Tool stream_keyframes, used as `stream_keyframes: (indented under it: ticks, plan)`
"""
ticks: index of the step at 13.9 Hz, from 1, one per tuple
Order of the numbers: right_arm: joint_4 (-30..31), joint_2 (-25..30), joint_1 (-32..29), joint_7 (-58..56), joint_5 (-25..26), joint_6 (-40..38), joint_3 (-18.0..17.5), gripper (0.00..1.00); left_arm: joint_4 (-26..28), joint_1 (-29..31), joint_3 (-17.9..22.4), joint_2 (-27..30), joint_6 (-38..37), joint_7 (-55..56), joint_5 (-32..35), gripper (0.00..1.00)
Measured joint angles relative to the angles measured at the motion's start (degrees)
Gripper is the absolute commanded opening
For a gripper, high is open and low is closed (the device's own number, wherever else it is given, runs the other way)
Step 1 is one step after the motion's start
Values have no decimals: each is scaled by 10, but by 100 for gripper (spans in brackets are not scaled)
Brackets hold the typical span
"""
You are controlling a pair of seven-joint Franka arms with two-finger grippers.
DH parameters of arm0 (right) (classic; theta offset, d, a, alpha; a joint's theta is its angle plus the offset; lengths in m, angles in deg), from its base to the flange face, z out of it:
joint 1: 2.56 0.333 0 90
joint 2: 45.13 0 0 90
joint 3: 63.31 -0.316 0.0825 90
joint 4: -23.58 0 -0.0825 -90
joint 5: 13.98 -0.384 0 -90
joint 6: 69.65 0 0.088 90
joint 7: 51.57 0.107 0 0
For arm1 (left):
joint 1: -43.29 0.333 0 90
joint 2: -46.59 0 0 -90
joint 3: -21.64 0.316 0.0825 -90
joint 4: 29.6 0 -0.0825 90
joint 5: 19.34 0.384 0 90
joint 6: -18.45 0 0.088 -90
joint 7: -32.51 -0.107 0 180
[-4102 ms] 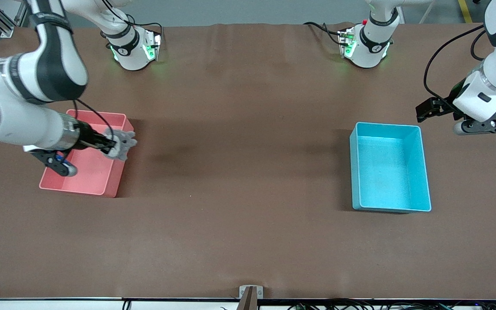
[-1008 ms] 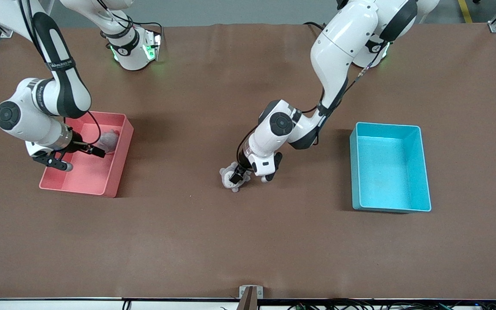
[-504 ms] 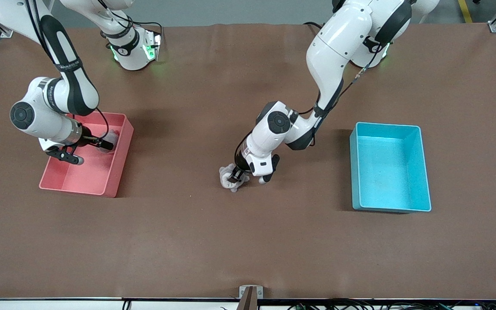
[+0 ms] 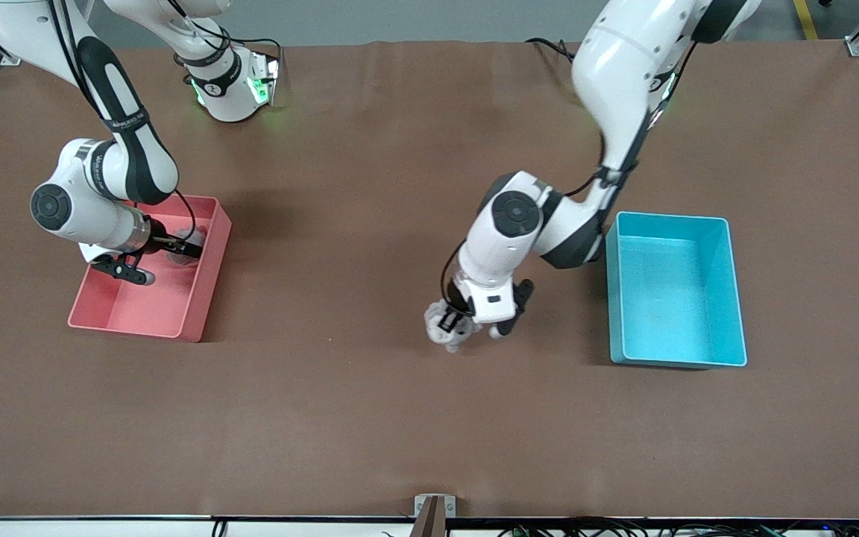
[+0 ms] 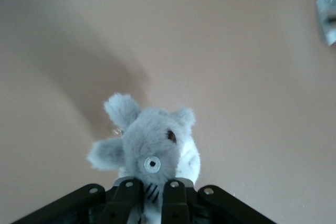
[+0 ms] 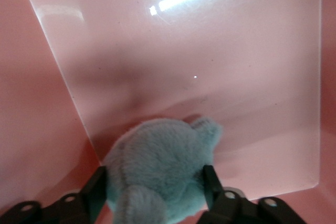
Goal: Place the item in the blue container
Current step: 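Carry the cat plush into the cyan box with the left gripper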
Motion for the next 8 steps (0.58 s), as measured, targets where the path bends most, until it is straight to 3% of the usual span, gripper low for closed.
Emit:
stream_keyframes:
  ticks: [1, 5, 8]
  plan:
    - [-1, 0, 0, 0, 0, 0, 0, 1, 14, 21, 1, 33, -41, -43, 5, 0]
    - [-15, 3, 0, -1, 0, -26, 0, 0, 71, 124, 4, 143, -192, -245, 10, 0]
    - [-98, 11, 0, -7, 0, -157, 0, 0, 87, 194, 5, 180, -268, -370, 28, 0]
